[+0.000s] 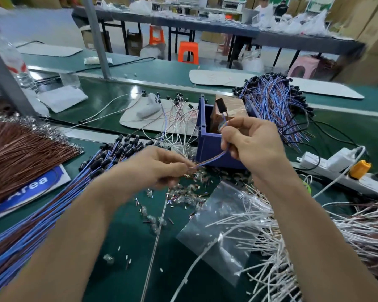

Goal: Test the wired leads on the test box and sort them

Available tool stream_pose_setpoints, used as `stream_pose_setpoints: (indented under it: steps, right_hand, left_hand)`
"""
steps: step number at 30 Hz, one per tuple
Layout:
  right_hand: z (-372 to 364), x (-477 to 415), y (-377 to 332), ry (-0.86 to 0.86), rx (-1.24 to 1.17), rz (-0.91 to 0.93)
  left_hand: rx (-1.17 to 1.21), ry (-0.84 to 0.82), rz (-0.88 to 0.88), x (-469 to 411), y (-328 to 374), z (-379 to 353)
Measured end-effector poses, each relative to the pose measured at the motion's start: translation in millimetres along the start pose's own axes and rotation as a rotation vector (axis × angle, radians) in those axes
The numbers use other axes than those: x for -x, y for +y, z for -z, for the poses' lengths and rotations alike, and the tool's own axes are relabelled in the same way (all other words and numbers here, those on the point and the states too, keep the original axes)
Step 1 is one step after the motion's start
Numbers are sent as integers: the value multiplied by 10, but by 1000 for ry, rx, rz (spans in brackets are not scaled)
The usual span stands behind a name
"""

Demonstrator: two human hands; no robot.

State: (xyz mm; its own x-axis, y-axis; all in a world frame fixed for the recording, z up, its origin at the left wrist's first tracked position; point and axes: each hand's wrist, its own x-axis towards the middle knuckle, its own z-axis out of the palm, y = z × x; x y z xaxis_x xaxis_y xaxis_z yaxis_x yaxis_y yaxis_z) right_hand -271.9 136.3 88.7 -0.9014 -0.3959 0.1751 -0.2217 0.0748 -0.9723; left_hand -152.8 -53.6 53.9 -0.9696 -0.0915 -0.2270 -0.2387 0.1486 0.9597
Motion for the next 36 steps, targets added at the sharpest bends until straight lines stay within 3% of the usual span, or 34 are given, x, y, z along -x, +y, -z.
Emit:
stream_pose_setpoints:
  steps: [4, 8, 10, 16, 18, 21, 25, 27, 32, 36]
  right_hand:
    - [-7, -164, -194, -11, 172, 100]
    - [-274, -302, -460, -269, 703, 184]
    - [-481, -376, -568, -299, 926, 226]
    - [-986, -1080, -809, -399, 1235, 283]
    - [-1089, -1410, -855, -375, 1313, 256]
    - [-1096, -1798, -880, -282, 1169, 147]
    - [-1153, -1965, -706, -84, 855, 154]
    - [-1164, -1881, -623, -70, 786, 224]
    - [-1109, -1479, -504, -241, 882, 203]
    - [-1238, -874, -314, -498, 974, 209]
  left_hand:
    - [-353, 83, 79, 306, 151, 450]
    - [-877, 353, 137, 345, 351, 613]
    - [-974, 455, 142, 249, 428, 582]
    - [-992, 592, 273, -303, 553, 833]
    - [-801, 596, 257, -577, 609, 1009]
    - [-314, 588, 161, -925, 649, 1085]
    - [-301, 577, 81, -1203, 499, 1068]
    - [-330, 595, 50, -1209, 394, 1041]
    - [-380, 631, 66, -995, 205, 942]
    - [-458, 746, 81, -688, 134, 940]
